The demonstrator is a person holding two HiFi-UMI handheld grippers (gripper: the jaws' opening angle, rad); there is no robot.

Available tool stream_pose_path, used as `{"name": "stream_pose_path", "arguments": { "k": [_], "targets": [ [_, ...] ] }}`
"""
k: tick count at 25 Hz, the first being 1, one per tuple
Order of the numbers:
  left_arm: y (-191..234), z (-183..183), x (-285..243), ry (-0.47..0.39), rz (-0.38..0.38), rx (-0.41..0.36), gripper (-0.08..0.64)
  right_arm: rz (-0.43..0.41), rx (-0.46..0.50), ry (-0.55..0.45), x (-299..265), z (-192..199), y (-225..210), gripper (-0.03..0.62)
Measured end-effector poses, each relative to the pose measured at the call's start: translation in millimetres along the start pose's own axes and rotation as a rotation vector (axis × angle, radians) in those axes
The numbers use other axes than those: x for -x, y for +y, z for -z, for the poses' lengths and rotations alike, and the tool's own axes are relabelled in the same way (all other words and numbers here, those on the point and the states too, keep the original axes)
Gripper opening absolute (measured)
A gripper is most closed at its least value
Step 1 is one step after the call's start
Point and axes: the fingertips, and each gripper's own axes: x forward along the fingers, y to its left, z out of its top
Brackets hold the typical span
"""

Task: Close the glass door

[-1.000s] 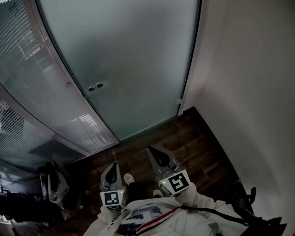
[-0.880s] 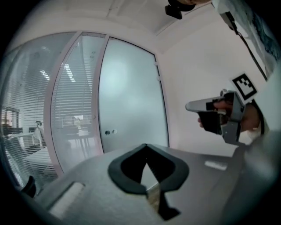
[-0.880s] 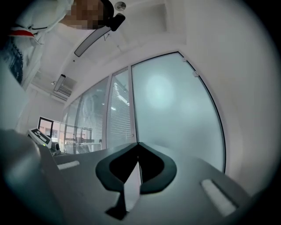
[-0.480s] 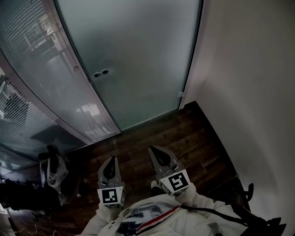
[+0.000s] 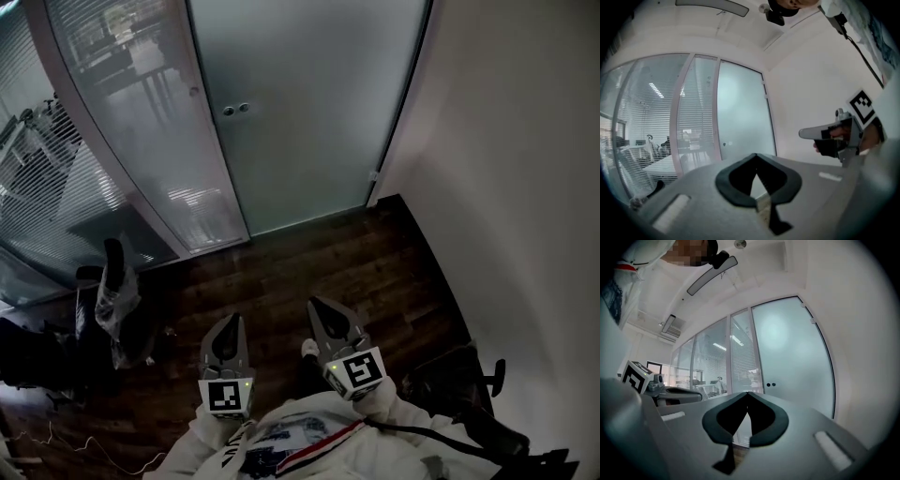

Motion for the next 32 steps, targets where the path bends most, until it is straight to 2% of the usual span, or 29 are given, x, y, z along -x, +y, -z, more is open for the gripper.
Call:
{"name": "stream_pose_path", "arguments": {
  "k": [5,10,15,18,22,28,32],
  "targets": [
    [-5,16,51,-0.028,0.002,-0.029,0.002,0.005,0.023,0.000,36,3,35,0.008],
    [-27,0,73,-0.057,0.034,-0.032,0.002,0.055,0.049,-0.023,69,-1,40,0.006],
    [-42,-12,83,-0.050,0.062,-0.001,0.002,0.051,0.084,-0.010,82,-13,47,0.005],
    [-48,-10,81,-0.056,0.062,-0.014,0.002,0.022,0.098,0.013,86,-16,49,0.005],
    [-60,-17,75,-0.044,0.062,0.002,0.002,0.000,0.060,0.068,91,-1,39,0.005],
    [-81,-29,57,-0.049,0.070,-0.017,0.002,-0.005,0.072,0.058,96,-11,15,0.005],
    [-91,-31,48,-0.059,0.064,-0.024,0.002,0.003,0.032,0.058,99,-15,-1,0.005]
  ]
}}
